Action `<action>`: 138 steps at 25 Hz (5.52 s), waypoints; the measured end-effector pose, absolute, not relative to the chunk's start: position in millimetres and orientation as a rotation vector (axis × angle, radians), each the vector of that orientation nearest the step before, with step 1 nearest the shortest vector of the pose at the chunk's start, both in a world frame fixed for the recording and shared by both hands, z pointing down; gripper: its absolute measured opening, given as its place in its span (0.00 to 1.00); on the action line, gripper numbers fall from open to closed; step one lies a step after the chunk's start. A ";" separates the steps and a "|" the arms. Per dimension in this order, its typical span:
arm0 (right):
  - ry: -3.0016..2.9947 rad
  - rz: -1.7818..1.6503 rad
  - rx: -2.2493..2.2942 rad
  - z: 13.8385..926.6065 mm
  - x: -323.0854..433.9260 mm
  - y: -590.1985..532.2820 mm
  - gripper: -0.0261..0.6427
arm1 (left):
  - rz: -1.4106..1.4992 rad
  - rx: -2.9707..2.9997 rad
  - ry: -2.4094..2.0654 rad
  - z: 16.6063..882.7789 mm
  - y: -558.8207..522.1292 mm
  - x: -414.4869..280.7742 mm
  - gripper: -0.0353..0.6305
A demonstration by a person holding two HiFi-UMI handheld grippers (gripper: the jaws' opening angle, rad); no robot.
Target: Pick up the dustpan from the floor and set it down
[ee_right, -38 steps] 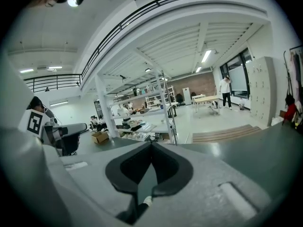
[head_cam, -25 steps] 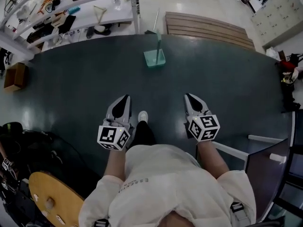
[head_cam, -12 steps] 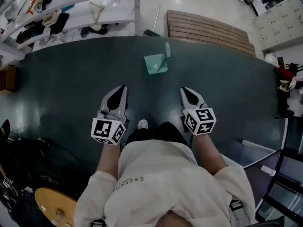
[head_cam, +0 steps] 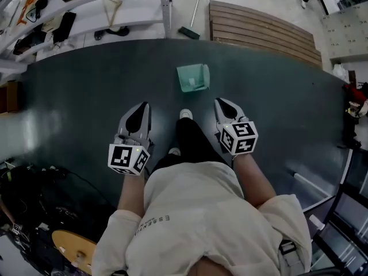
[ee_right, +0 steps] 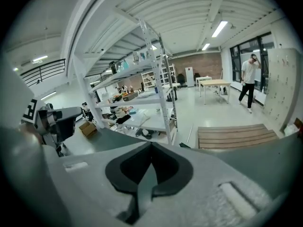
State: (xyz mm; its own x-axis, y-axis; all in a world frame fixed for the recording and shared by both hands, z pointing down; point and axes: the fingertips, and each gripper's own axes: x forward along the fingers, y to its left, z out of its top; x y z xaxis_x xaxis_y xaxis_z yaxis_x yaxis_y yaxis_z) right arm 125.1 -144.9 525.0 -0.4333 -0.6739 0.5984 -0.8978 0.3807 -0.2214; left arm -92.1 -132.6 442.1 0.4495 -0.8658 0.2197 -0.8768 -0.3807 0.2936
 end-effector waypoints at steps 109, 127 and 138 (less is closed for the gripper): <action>-1.856 0.949 1.197 791.9 6.4 -503.9 0.04 | 0.169 2.129 -1.421 610.3 -431.3 -177.2 0.08; -2.127 1.004 1.515 629.0 40.2 -478.8 0.55 | 0.064 2.239 -1.440 521.0 -404.6 -161.0 0.08; -2.366 0.546 1.549 479.8 51.7 -318.3 0.03 | -0.044 2.302 -1.475 432.6 -268.6 -175.2 0.08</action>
